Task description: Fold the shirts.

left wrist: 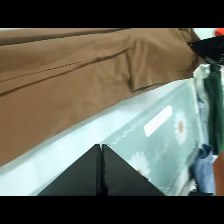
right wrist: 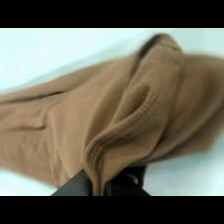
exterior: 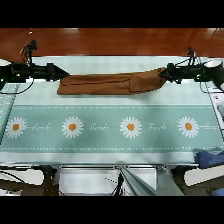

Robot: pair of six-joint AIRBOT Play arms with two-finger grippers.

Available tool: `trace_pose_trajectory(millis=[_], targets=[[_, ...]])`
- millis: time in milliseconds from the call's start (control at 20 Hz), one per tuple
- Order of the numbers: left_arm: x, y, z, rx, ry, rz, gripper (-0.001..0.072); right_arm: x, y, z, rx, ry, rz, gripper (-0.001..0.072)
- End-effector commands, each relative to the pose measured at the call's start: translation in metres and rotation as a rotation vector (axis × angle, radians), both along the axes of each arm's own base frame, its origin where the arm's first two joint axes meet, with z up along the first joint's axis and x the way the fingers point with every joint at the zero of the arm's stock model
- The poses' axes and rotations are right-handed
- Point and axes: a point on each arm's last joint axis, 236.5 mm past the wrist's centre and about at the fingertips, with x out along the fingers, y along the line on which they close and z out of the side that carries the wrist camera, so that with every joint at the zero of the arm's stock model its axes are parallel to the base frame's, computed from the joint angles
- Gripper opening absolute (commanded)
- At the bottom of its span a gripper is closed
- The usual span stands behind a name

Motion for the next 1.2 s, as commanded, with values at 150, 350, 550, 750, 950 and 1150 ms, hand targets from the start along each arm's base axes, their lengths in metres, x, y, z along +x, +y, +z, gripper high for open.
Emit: trace_pose_trajectory(millis=[150, 350, 550, 750, 950, 1150], targets=[[-0.017, -0.116, 0.012, -0.065, 0.015, -0.106, 0.0021, -0.07, -0.004, 0.063, -0.385, 0.019, 0.114, 0.0024], [-0.047, -0.169, -0.009, 0.023, 0.045, -0.201, 0.002, -0.086, 0.026, 0.094, -0.428, -0.029, 0.119, 0.0025], [-0.08, -0.198, -0.035, 0.103, 0.08, -0.28, 0.0019, -0.105, 0.056, 0.112, -0.416, -0.042, 0.137, 0.0024], [-0.099, -0.217, -0.059, 0.135, 0.098, -0.283, 0.0019, -0.131, 0.064, 0.121, -0.485, -0.026, 0.172, 0.0024], [-0.11, -0.231, -0.084, 0.17, 0.11, -0.273, 0.002, -0.151, 0.077, 0.145, -0.461, -0.06, 0.163, 0.0024], [-0.122, -0.248, -0.102, 0.171, 0.147, -0.292, 0.002, -0.165, 0.084, 0.169, -0.423, -0.101, 0.128, 0.0025]])
